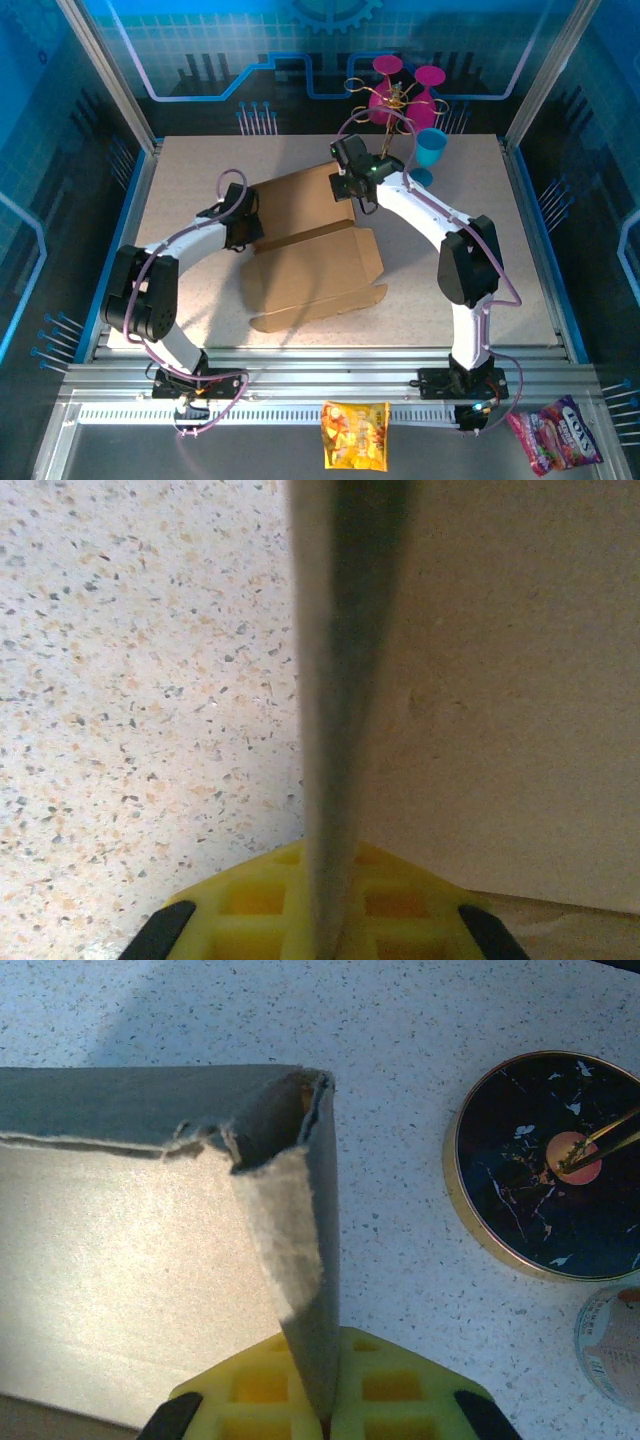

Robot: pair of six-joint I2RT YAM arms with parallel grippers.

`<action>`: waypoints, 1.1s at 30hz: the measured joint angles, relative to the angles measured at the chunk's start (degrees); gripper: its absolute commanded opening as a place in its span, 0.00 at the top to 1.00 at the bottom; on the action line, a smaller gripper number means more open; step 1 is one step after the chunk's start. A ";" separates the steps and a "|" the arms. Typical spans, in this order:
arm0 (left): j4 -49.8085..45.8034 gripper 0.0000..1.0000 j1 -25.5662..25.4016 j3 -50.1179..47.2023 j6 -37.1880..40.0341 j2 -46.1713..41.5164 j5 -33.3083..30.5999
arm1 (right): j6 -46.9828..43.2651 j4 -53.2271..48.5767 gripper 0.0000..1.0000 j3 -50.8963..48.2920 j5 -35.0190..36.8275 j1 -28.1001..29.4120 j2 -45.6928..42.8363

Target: Fold the paper box

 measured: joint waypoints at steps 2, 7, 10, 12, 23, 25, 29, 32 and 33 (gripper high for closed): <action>-1.84 1.00 -0.46 1.22 0.04 0.02 -1.09 | -0.02 0.00 1.00 -0.07 0.39 0.00 -0.02; -5.27 1.00 -0.85 4.00 0.31 0.00 -2.36 | -0.74 -0.13 1.00 -0.48 2.78 0.13 0.00; -6.88 1.00 -1.05 5.27 0.48 0.00 -2.38 | -1.14 -0.66 1.00 -0.44 4.66 0.52 0.00; -7.93 1.00 -1.09 6.19 0.61 0.00 -2.36 | -1.33 -1.31 1.00 -0.39 6.05 0.76 0.02; -10.49 1.00 -1.16 9.27 1.95 0.04 -2.38 | -2.19 -2.45 1.00 1.22 9.81 1.66 0.63; -10.86 1.00 -1.16 9.49 2.10 0.07 -2.43 | -2.19 -2.40 1.00 1.22 9.38 1.62 0.63; -11.45 1.00 -1.16 9.84 3.04 0.07 -3.15 | -2.08 -2.12 0.92 1.22 7.69 1.49 0.55; -11.56 1.00 -1.05 9.88 3.63 0.07 -4.02 | -1.60 -1.57 0.72 0.96 5.16 1.18 -0.39; -11.43 1.00 -1.01 9.99 3.98 0.07 -4.48 | -1.46 -1.44 0.66 0.57 3.93 1.09 -1.25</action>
